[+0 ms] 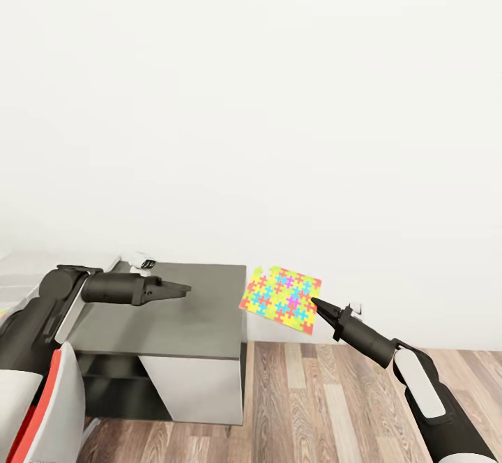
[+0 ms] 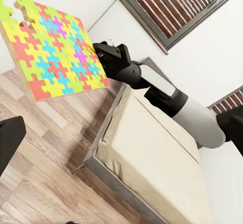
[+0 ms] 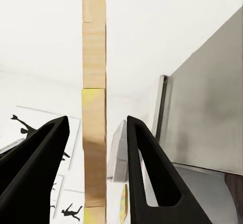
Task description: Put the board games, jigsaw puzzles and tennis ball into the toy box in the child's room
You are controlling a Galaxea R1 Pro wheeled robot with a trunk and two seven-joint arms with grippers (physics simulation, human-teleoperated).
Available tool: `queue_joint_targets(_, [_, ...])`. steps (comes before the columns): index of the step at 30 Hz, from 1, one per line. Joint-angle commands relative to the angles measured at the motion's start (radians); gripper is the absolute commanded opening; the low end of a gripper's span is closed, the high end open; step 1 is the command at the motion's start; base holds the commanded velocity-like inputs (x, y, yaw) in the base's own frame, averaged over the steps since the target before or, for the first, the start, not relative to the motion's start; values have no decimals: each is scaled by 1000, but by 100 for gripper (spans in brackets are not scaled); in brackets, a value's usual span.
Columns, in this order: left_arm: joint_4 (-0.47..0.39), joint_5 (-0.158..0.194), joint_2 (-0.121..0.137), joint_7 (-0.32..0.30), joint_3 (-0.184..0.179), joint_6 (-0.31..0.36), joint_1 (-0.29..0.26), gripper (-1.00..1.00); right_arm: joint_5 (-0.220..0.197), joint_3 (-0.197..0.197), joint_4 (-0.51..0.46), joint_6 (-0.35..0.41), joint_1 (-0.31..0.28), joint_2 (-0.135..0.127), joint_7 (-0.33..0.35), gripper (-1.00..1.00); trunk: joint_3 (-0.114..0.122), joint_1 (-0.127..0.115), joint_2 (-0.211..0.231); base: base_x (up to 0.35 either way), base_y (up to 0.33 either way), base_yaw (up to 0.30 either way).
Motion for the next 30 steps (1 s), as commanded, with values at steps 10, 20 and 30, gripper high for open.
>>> queue_joint_targets(10, [-1,1,-2,-3,-4,11,0,100,1,-2,0,4,-1,0,2,-100,45,-38,69,-18,0,148])
queue_joint_targets(20, [-1,0,-4,-3,-11,12,0,100,-1,-3,0,6,-1,0,2,-100,86,-76,139,-28,0,121])
queue_joint_targets(30, [-4,0,-10,-3,-25,11,0,100,-5,-4,0,6,-1,-1,2,-100,118,-115,209,-150,0,4])
